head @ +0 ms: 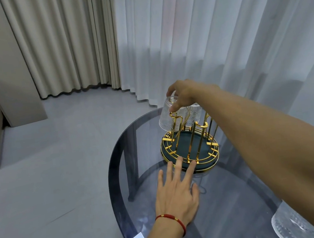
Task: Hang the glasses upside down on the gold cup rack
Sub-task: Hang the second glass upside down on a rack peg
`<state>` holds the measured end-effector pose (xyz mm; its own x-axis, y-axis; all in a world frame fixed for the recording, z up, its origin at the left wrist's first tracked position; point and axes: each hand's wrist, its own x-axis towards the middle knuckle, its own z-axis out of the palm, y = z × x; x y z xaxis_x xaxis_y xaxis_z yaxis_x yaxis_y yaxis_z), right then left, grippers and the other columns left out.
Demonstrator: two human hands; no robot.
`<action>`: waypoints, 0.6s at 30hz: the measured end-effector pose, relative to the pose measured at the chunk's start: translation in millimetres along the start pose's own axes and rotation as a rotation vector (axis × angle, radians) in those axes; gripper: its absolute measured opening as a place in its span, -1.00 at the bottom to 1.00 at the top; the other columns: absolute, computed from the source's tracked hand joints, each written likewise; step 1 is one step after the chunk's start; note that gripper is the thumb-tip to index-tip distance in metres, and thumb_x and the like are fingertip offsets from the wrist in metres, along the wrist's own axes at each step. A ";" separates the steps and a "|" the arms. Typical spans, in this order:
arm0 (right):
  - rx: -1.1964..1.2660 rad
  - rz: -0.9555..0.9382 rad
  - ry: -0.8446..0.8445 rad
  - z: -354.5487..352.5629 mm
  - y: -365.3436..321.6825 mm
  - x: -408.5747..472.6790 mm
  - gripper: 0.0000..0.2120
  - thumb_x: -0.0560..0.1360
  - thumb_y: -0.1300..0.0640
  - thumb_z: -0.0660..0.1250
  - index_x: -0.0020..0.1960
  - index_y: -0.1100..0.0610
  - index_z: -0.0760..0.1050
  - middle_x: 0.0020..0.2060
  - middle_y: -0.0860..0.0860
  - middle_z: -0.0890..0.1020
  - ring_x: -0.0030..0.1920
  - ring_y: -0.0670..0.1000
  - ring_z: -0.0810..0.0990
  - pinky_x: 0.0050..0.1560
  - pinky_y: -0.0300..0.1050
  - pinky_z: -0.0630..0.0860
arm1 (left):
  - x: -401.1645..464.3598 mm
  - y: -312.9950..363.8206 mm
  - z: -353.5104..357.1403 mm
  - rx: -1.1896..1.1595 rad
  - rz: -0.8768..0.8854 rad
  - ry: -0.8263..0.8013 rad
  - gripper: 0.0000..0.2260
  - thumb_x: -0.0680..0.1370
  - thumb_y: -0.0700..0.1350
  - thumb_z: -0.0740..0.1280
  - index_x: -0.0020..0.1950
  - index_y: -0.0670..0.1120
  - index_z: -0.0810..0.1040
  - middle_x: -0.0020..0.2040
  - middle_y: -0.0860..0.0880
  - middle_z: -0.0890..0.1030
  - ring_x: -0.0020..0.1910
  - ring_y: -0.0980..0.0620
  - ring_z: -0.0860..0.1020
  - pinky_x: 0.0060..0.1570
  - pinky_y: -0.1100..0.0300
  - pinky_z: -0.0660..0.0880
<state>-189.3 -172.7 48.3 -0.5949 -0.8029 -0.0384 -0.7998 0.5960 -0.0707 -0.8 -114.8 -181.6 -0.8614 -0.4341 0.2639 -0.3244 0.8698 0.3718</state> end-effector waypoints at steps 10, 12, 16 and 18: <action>0.007 -0.061 0.456 21.4 29.4 -84.6 -0.53 0.62 -0.05 0.26 0.52 -0.01 0.38 0.50 0.05 0.44 0.51 0.14 0.33 0.46 0.21 0.25 | 0.6 0.9 -6.0 0.053 -0.002 -0.033 -0.47 0.66 0.15 0.01 0.60 0.25 -0.11 0.66 -0.01 -0.05 0.61 -0.12 -0.01 0.56 -0.15 -0.08; 0.089 -0.020 0.543 32.8 34.0 -124.6 -0.54 0.60 0.03 0.26 0.48 0.04 0.42 0.44 0.06 0.50 0.46 0.14 0.38 0.43 0.15 0.29 | 0.7 2.0 -7.8 0.065 0.003 -0.041 -0.47 0.66 0.15 0.02 0.60 0.24 -0.10 0.66 -0.02 -0.03 0.61 -0.12 0.03 0.56 -0.16 -0.03; 0.098 0.063 0.647 63.4 33.9 -213.9 -0.58 0.50 0.10 0.29 0.35 0.08 0.52 0.29 0.07 0.58 0.33 0.16 0.46 0.37 0.11 0.35 | -1.6 5.1 -10.5 0.096 0.019 -0.036 -0.45 0.66 0.13 0.05 0.61 0.20 -0.09 0.66 -0.05 0.00 0.58 -0.11 0.11 0.54 -0.16 0.05; 0.104 0.077 0.685 79.7 35.1 -258.1 -0.60 0.45 0.12 0.33 0.28 0.11 0.57 0.22 0.08 0.60 0.29 0.17 0.50 0.34 0.12 0.39 | -4.8 8.8 -11.5 0.111 0.011 -0.047 -0.44 0.66 0.11 0.06 0.62 0.18 -0.08 0.66 -0.07 -0.02 0.58 -0.11 0.13 0.52 -0.18 0.09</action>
<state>-57.5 54.5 -23.7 -0.5934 -0.5500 0.5877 -0.7619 0.6192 -0.1898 4.9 -107.7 -169.3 -0.8816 -0.4152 0.2242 -0.3541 0.8962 0.2672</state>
